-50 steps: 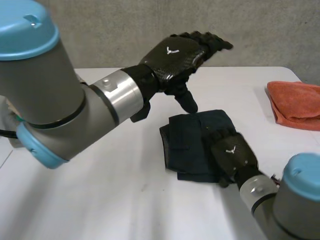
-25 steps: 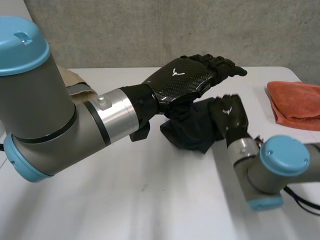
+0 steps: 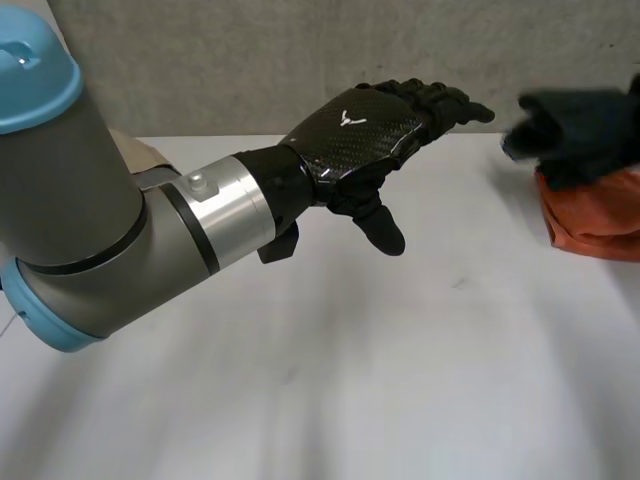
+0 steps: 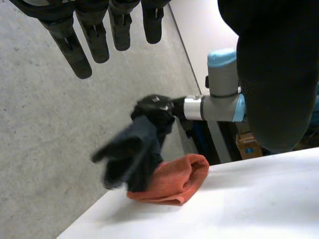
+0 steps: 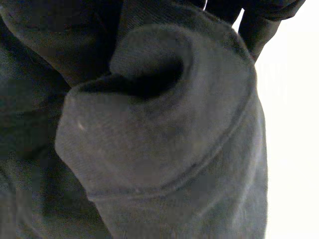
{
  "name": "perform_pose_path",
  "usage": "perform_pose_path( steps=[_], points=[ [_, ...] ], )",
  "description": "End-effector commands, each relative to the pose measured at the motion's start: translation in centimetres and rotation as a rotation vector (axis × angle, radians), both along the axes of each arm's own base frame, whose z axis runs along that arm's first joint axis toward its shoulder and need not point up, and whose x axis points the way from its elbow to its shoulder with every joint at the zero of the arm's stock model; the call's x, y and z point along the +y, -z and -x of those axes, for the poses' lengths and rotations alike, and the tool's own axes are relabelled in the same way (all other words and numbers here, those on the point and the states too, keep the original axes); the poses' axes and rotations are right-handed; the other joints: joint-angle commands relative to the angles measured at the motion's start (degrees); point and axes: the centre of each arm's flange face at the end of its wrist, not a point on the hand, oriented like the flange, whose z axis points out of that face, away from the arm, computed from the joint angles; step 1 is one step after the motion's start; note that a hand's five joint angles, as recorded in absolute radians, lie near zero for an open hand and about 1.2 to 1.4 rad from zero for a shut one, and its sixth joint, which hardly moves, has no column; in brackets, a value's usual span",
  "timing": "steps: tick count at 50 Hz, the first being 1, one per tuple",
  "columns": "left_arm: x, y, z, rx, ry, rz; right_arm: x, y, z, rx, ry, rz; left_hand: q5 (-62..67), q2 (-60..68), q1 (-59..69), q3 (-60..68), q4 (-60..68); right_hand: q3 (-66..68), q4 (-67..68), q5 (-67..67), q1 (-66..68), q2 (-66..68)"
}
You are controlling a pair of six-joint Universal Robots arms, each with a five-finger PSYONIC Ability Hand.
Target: Fold the laundry.
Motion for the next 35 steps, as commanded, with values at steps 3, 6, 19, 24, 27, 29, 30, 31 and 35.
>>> perform_pose_path(
  steps=[3,6,19,24,27,29,30,31,35],
  points=[
    [-0.1,1.1,0.1,-0.018,-0.001,-0.025,-2.1,12.1,7.9,0.03,0.009,-0.19,-2.5,-0.4,0.9,-1.3,-1.5,12.9,11.2,15.6,20.8,13.6],
    [-0.3,1.6,0.2,-0.026,-0.001,-0.036,-1.6,14.4,7.7,0.047,-0.032,-0.248,-2.3,-0.3,1.1,-1.1,-1.3,12.9,11.2,15.6,20.8,13.6],
    [-0.1,0.7,0.4,-0.008,-0.004,-0.012,1.8,1.4,7.1,0.145,0.082,-0.245,-2.3,-0.3,1.1,-1.1,-1.3,-57.1,-58.8,-54.4,-49.2,-56.4],
    [0.0,0.4,0.4,-0.003,-0.005,-0.006,3.1,-1.6,8.2,0.134,0.244,-0.243,-2.2,-0.1,1.2,-0.9,-1.2,-57.1,-58.8,-54.4,-49.2,-56.4],
    [-0.1,-0.1,0.3,0.007,-0.016,0.004,4.1,-4.8,9.5,0.134,0.439,-0.215,-2.2,-0.1,1.2,-0.9,-1.2,-57.1,-58.8,-54.4,-49.2,-56.4],
    [-0.5,-1.0,0.2,0.03,-0.047,0.019,5.0,-7.9,10.5,0.167,0.595,-0.163,-1.8,0.2,1.6,-0.6,-0.8,-57.1,-58.8,-54.4,-49.2,-56.4],
    [-0.7,-1.4,0.2,0.041,-0.063,0.022,5.4,-9.1,10.8,0.181,0.652,-0.138,-1.8,0.2,1.6,-0.6,-0.8,-57.1,-58.8,-54.4,-49.2,-56.4],
    [-0.9,-1.9,0.1,0.054,-0.084,0.027,5.6,-10.0,10.9,0.196,0.687,-0.118,-1.8,0.2,1.6,-0.6,-0.8,-57.1,-58.8,-54.4,-49.2,-56.4],
    [-2.8,-4.6,-0.6,0.141,-0.226,0.046,5.8,-13.0,9.4,0.249,0.709,-0.005,-0.5,1.6,2.9,0.8,0.5,-57.1,-58.8,-54.4,-49.2,-56.4]
  ],
)
